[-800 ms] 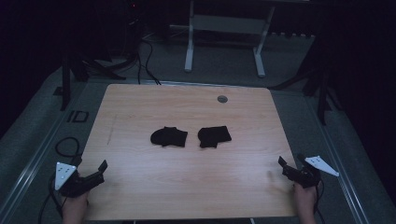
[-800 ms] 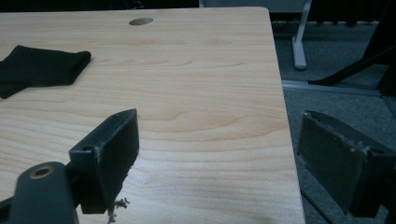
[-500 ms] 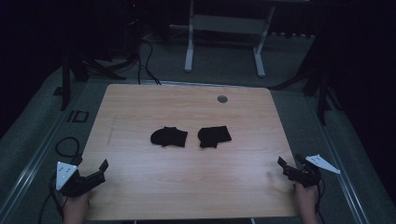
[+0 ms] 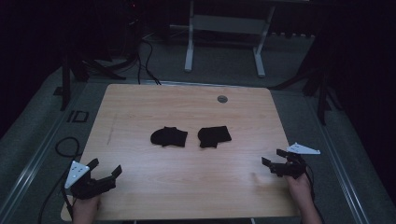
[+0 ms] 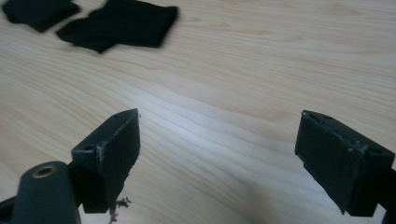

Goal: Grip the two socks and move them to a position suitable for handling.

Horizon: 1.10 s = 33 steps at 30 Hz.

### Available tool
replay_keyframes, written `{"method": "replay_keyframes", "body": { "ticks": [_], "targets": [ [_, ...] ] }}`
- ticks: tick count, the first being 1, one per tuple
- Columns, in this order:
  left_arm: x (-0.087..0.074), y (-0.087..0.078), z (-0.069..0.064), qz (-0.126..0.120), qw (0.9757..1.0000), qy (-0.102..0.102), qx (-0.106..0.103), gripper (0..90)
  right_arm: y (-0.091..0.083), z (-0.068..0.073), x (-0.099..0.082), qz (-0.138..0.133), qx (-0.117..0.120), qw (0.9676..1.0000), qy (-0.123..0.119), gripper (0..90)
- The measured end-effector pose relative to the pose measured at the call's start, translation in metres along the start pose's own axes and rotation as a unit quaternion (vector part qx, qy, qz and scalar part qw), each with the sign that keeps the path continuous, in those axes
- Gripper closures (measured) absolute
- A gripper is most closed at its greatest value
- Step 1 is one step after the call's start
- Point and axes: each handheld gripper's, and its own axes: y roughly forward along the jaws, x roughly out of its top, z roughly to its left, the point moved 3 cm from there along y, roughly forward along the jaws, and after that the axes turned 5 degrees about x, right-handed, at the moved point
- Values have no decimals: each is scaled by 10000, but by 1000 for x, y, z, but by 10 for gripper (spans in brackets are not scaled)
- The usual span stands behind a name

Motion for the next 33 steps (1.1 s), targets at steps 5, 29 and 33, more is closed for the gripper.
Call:
{"method": "replay_keyframes", "body": {
  "ticks": [5,29,33],
  "targets": [
    [-1,2,1,53,10000,-54,-17,26,15,11,16,22,231,9997,-92,140],
    [-4,7,-14,202,9977,428,-491,26,131,81,94,504,738,9906,-1033,144],
    [-5,8,-16,256,9969,515,-528,26,151,90,103,631,804,9884,-1119,148]
  ]
}}
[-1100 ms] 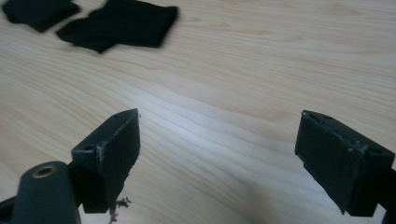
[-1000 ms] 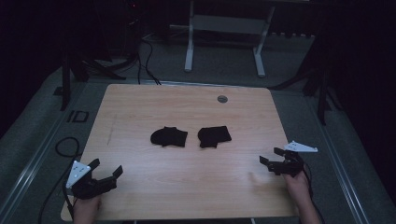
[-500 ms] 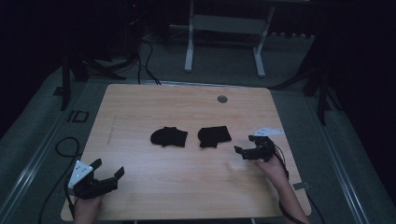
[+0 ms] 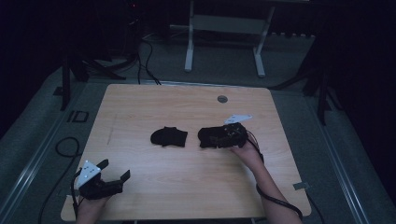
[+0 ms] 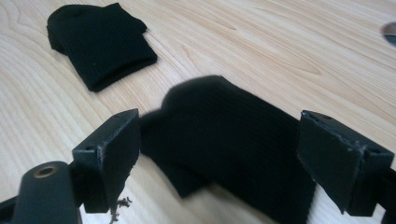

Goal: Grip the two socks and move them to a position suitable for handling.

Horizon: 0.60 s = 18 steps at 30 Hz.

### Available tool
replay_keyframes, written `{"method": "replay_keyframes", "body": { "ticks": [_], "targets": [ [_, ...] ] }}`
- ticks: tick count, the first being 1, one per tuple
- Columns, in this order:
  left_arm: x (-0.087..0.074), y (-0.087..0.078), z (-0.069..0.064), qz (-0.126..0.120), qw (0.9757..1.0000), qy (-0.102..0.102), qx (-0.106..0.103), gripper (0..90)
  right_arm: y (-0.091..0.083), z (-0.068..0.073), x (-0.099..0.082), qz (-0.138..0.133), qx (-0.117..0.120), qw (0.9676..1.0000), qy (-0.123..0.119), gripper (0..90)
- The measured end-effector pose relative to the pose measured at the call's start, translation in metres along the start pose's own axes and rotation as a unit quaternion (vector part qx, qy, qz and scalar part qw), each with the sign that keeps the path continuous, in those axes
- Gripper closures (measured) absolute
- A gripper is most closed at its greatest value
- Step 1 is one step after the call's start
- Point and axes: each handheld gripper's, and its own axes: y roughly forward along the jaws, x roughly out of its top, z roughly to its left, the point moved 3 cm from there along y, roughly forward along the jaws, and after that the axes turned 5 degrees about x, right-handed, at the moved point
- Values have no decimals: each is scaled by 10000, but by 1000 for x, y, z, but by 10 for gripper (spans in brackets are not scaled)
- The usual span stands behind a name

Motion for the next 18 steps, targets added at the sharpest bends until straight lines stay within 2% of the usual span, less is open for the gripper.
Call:
{"method": "replay_keyframes", "body": {
  "ticks": [6,7,10,15,17,18],
  "targets": [
    [-1,2,-2,39,10000,55,-51,26,26,2,9,191,84,9998,-28,180],
    [-1,2,-2,39,10000,55,-51,26,26,2,9,191,84,9998,-28,180],
    [-1,2,-3,57,9999,57,-80,26,41,1,7,368,61,9993,-16,235],
    [-2,3,-4,85,9999,52,-117,26,52,-1,0,526,49,9986,-33,296],
    [-2,3,-4,108,9998,62,-122,26,52,0,0,534,-74,9985,-126,353],
    [-2,3,-4,108,9998,62,-122,26,52,0,0,534,-74,9985,-126,353]
  ]
}}
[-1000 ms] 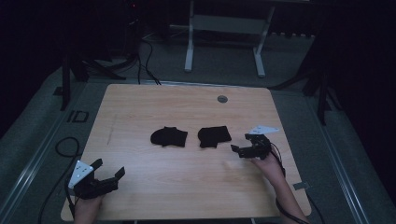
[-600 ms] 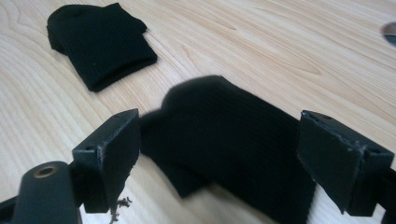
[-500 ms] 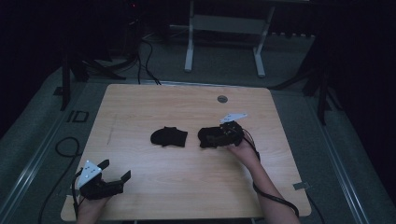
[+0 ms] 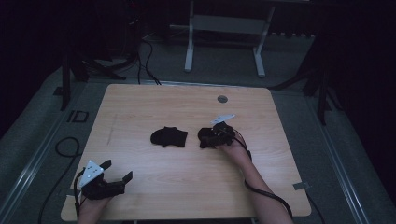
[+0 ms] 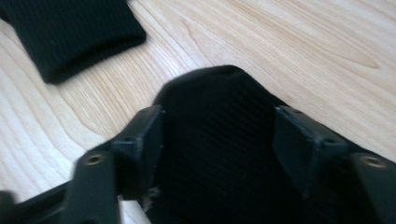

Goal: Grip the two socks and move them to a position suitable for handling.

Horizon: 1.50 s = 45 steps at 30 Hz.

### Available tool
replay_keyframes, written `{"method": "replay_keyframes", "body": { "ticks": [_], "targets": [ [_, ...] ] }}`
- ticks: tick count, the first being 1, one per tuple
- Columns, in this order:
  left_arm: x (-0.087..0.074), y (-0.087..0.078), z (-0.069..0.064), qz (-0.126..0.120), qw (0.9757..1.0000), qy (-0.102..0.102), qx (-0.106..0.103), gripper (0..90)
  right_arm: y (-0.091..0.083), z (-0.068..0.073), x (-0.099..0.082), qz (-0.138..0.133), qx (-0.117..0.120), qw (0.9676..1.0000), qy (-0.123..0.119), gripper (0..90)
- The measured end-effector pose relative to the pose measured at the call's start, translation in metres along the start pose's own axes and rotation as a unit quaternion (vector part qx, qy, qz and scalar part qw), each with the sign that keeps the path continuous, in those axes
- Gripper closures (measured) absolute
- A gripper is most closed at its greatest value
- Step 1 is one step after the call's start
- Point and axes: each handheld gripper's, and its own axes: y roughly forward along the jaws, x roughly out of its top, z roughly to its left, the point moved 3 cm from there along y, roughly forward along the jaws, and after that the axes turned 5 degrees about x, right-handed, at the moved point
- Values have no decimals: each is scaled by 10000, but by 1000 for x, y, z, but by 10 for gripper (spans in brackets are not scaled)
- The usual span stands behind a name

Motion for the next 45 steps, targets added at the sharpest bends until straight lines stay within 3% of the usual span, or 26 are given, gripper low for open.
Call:
{"method": "replay_keyframes", "body": {
  "ticks": [3,10,13,19,25,26,31,35,45],
  "targets": [
    [0,1,-1,-1,10000,3,6,26,0,1,0,49,-74,9999,-84,406],
    [0,3,-3,46,10000,1,-17,28,-2,4,-1,6,-152,9998,-148,697],
    [0,5,-3,58,10000,-26,-72,27,-1,7,0,20,-167,9996,-231,756],
    [1,10,-5,121,9998,-61,-123,50,-4,11,2,73,-278,9994,-176,794],
    [4,12,-8,93,9997,-71,-203,50,-19,16,5,-124,-230,9994,-227,796],
    [8,14,-12,76,9996,-43,-271,51,-30,21,8,-236,-205,9991,-271,796],
    [11,20,-24,110,9991,72,-407,63,-47,34,11,-351,-119,9983,-450,797],
    [12,24,-33,186,9977,132,-637,65,-59,47,10,-441,9,9976,-527,797],
    [14,32,-50,254,9952,246,-908,65,-92,88,-11,-533,-25,9951,-834,797]
  ]
}}
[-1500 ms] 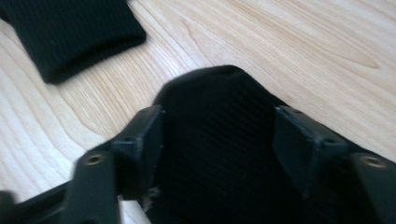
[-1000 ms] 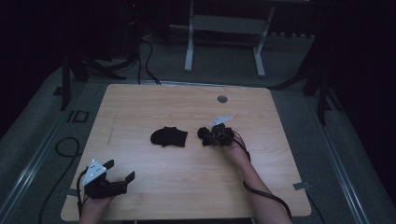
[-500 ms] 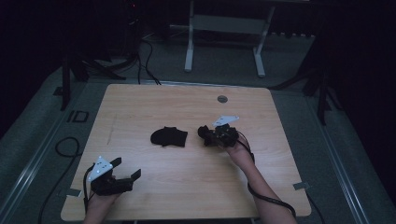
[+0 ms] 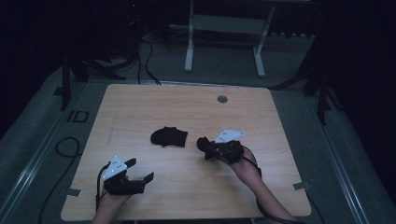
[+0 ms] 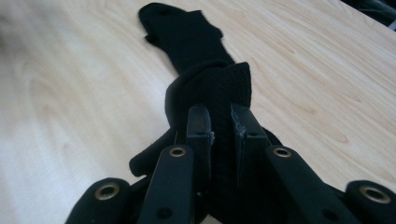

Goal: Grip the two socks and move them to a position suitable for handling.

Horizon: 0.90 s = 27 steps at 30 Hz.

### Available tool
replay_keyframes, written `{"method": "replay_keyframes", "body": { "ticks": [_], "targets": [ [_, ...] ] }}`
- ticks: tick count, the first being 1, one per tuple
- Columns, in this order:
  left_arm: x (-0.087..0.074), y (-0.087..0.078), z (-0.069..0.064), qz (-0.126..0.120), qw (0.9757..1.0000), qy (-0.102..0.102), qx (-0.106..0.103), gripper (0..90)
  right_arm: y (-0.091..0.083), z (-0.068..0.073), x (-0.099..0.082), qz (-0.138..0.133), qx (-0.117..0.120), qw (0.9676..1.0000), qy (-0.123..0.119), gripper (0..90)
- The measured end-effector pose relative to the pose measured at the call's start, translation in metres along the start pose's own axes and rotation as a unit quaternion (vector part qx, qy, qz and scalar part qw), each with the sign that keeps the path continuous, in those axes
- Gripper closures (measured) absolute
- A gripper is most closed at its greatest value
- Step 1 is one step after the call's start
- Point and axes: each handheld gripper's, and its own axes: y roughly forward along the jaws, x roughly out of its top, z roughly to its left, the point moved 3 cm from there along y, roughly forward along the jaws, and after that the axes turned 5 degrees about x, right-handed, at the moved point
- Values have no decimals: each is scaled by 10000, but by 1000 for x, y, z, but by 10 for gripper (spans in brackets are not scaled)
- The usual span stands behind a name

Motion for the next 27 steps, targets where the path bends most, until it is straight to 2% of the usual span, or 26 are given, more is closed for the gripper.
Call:
{"method": "replay_keyframes", "body": {
  "ticks": [2,3,5,10,12,18,19,22,27],
  "targets": [
    [0,1,-2,-4,10000,43,-36,66,-6,11,-2,-27,76,10000,-51,797],
    [0,1,-2,-4,10000,43,-36,66,-6,11,-2,-27,76,10000,-51,797],
    [-1,1,-2,-2,10000,34,-53,65,-11,27,-6,-29,187,9998,-106,796],
    [-1,3,-5,19,9999,49,-118,67,-8,44,-16,-31,249,9997,-49,796],
    [-1,4,-6,42,9999,71,-98,97,-2,48,-21,24,313,9995,2,795],
    [-3,7,-11,110,9995,150,-237,136,20,53,-36,332,403,9986,90,794],
    [-4,8,-14,144,9991,217,-320,147,24,54,-38,404,447,9981,110,793],
    [-5,10,-15,190,9989,240,-346,147,32,53,-44,572,474,9972,112,792],
    [-5,14,-18,258,9984,222,-460,148,37,54,-49,557,433,9973,227,788]
  ]
}}
